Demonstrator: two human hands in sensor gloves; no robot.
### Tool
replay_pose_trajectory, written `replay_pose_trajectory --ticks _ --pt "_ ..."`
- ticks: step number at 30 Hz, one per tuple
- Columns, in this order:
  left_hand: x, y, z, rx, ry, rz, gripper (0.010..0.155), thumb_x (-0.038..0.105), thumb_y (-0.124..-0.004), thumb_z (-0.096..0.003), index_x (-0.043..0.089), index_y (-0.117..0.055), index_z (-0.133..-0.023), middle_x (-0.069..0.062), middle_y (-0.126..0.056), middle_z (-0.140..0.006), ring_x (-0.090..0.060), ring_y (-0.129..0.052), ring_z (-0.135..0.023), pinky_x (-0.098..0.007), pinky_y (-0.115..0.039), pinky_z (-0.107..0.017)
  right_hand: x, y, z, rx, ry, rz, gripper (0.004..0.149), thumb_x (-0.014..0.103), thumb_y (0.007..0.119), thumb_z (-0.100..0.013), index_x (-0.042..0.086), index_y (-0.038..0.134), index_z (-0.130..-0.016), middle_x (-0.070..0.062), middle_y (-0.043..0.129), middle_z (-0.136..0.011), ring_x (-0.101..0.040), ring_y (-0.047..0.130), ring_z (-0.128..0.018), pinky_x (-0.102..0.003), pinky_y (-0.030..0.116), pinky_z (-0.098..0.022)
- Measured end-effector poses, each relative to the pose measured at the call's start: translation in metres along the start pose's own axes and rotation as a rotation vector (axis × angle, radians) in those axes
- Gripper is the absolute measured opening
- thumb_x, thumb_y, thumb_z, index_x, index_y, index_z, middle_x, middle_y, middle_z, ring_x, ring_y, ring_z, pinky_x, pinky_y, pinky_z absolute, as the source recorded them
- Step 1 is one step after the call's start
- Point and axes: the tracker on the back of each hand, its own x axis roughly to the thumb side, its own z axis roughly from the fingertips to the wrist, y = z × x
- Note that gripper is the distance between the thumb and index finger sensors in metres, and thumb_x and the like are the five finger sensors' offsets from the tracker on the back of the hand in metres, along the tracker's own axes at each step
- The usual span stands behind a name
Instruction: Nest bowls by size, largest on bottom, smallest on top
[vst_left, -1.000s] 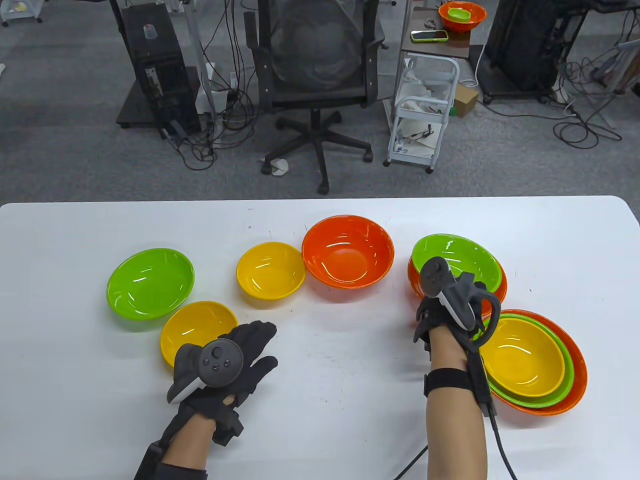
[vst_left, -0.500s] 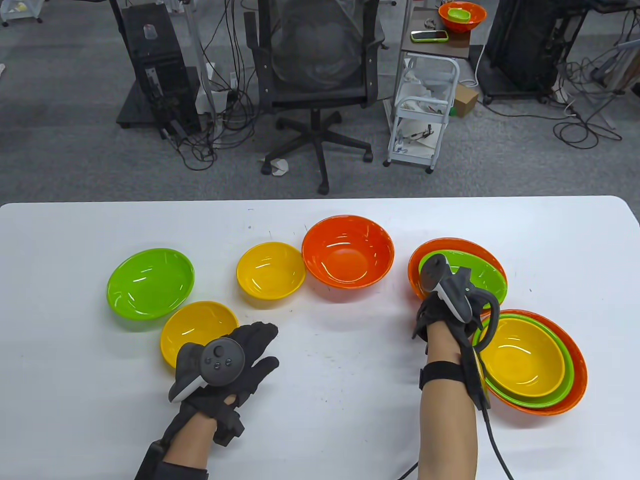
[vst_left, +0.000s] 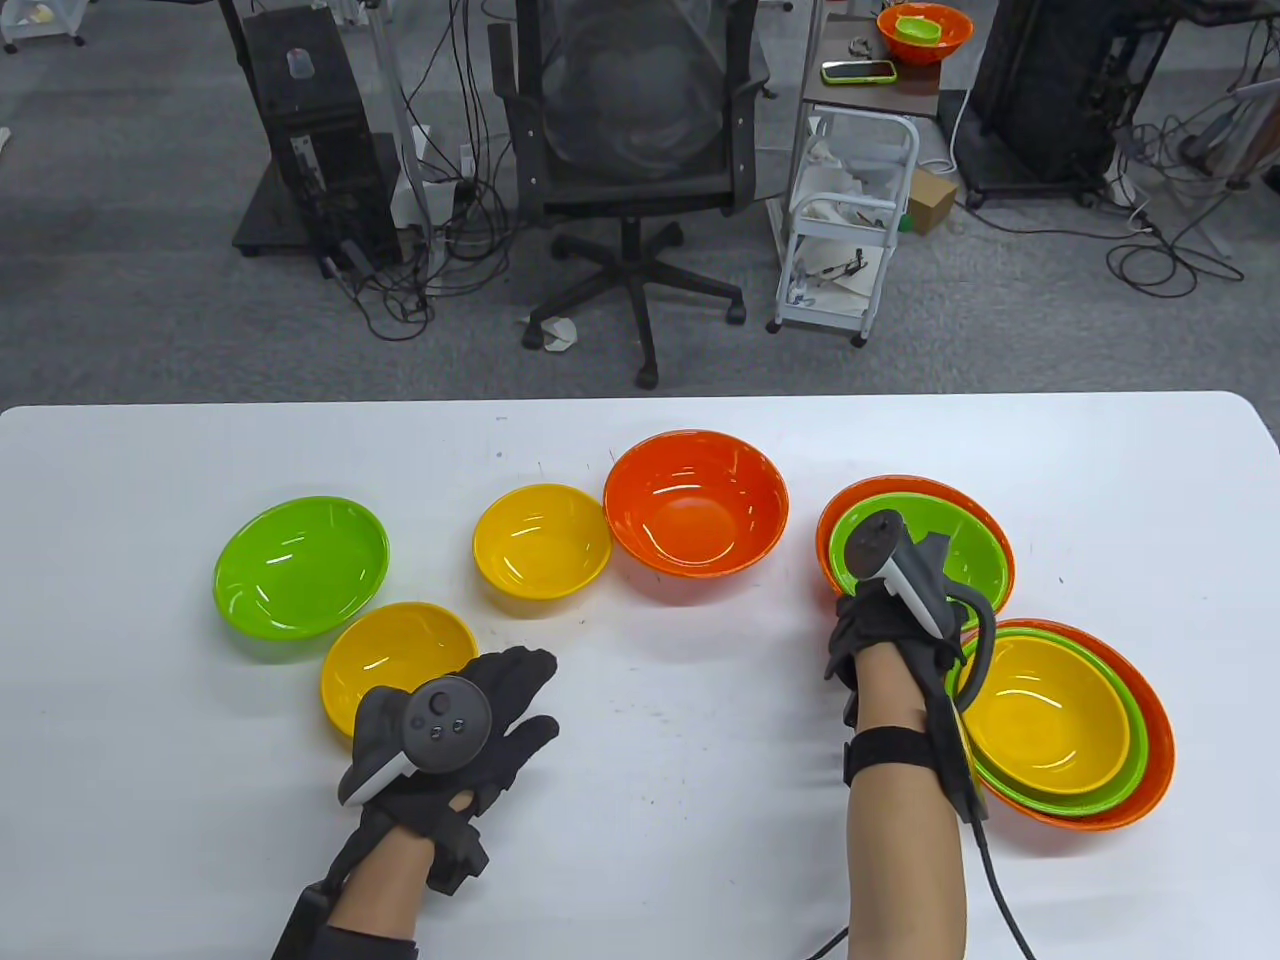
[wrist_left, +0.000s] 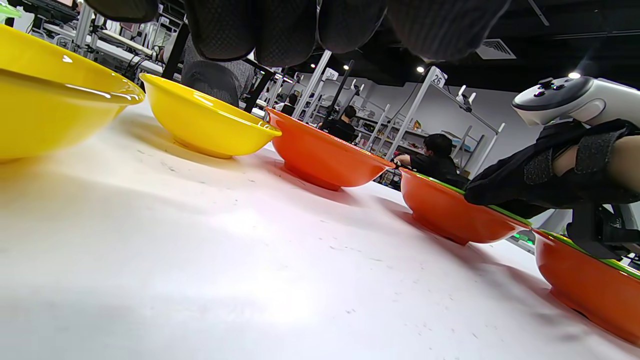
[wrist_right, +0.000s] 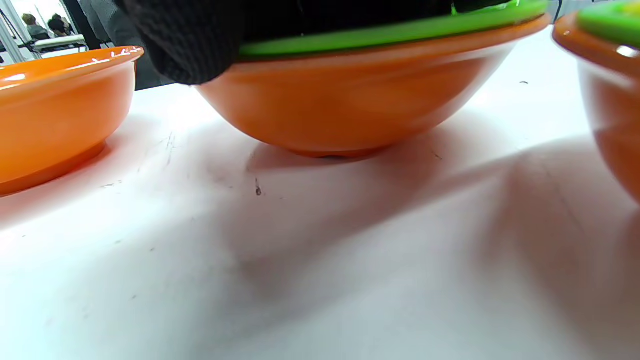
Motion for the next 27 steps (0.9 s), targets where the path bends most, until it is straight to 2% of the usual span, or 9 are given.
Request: replay_pose_trajectory --ticks 5,9,14,22,27 --pt "0.000 0.001 0.000 -0.001 0.002 -0.004 0.067 0.050 -0.071 -0.0511 0.027 -0.054 -0.112 -0.011 -0.061 -0.116 -0.042 -0.061 -0.110 -0.069 -0.053 -0.076 -0.002 -0.005 0.008 -0.027 -0.037 -0.016 0.059 0.037 0.076 -0.050 0.007 0.069 -0.101 -0.024 0.070 -0.101 -0.055 0.059 -0.093 -0.068 0.041 -0.069" --pt "-0.001 0.001 -0.001 0.002 0.015 -0.018 0.068 0.050 -0.071 -0.0511 0.027 -0.054 -0.112 -0.011 -0.061 -0.116 -0.042 -0.061 -0.109 -0.069 -0.052 -0.077 -0.001 -0.011 0.024 -0.079 -0.118 -0.024 0.060 0.037 0.076 -0.050 0.008 0.068 -0.101 -0.024 0.068 -0.103 -0.055 0.055 -0.095 -0.069 0.040 -0.069" --pt "-0.001 0.003 0.000 0.024 0.050 -0.065 0.068 0.050 -0.072 -0.0510 0.027 -0.054 -0.112 -0.011 -0.061 -0.116 -0.042 -0.062 -0.109 -0.069 -0.052 -0.076 0.005 -0.011 0.055 -0.141 -0.290 0.004 0.060 0.037 0.076 -0.049 0.008 0.068 -0.101 -0.023 0.066 -0.104 -0.055 0.054 -0.096 -0.069 0.039 -0.069" --pt "-0.005 0.004 0.001 0.027 0.072 -0.069 0.068 0.050 -0.072 -0.0509 0.027 -0.055 -0.112 -0.011 -0.062 -0.116 -0.042 -0.062 -0.109 -0.070 -0.052 -0.076 0.017 0.002 0.112 -0.178 -0.538 -0.028 0.061 0.038 0.077 -0.049 0.009 0.068 -0.102 -0.023 0.066 -0.104 -0.055 0.054 -0.096 -0.069 0.039 -0.069" --pt "-0.006 0.007 0.002 0.036 0.077 -0.068 0.068 0.051 -0.072 -0.0509 0.027 -0.054 -0.112 -0.011 -0.062 -0.116 -0.042 -0.062 -0.109 -0.070 -0.052 -0.076 0.016 0.013 0.131 -0.194 -0.613 -0.050 0.061 0.038 0.077 -0.049 0.009 0.068 -0.102 -0.023 0.066 -0.104 -0.055 0.054 -0.097 -0.070 0.039 -0.069"
